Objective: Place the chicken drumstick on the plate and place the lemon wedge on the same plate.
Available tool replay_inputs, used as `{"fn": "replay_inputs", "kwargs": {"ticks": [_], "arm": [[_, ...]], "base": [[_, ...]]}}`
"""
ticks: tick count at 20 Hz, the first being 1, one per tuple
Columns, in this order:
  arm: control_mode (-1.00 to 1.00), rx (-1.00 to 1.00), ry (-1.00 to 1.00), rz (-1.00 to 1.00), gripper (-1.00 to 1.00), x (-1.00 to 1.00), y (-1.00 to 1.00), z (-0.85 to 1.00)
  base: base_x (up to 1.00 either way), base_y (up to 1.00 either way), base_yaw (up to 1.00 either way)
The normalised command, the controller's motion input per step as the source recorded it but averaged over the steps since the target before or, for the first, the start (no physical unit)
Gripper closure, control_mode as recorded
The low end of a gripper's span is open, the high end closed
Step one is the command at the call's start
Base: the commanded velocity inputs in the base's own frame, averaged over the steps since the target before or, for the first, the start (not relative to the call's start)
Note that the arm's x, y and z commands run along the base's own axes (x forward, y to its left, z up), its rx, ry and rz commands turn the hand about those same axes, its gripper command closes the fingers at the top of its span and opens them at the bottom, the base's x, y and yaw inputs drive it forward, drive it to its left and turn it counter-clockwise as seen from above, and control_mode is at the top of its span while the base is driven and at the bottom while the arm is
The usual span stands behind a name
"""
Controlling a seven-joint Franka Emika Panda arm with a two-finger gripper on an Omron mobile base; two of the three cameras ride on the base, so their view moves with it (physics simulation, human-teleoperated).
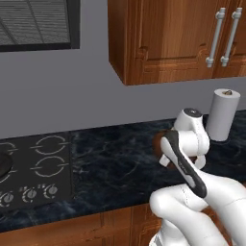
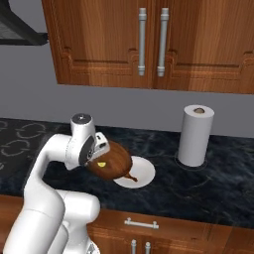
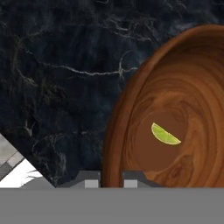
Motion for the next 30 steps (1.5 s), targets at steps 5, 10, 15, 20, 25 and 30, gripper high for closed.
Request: {"fn": "replay_inputs", "kwargs": {"ticks": [5, 10, 15, 20, 25, 30], "arm": [[-1.0, 0.24, -0.02, -0.07, 1.0, 0.25, -0.06, -0.13], [-1.0, 0.11, -0.02, -0.03, 1.0, 0.32, 0.0, 0.0], [-1.0, 0.01, -0.08, 0.0, 1.0, 0.05, 0.14, 0.11], [-1.0, 0.0, -0.08, 0.0, 1.0, -0.02, 0.38, 0.37], [-1.0, 0.07, -0.04, 0.0, 1.0, -0.02, 0.09, 0.35], [-1.0, 0.22, 0.0, 0.0, 1.0, 0.0, -0.01, 0.19]], "base": [[0.0, 0.0, 0.0], [0.0, 0.0, 0.0], [0.0, 0.0, 0.0], [0.0, 0.0, 0.0], [0.0, 0.0, 0.0], [0.0, 0.0, 0.0]]}}
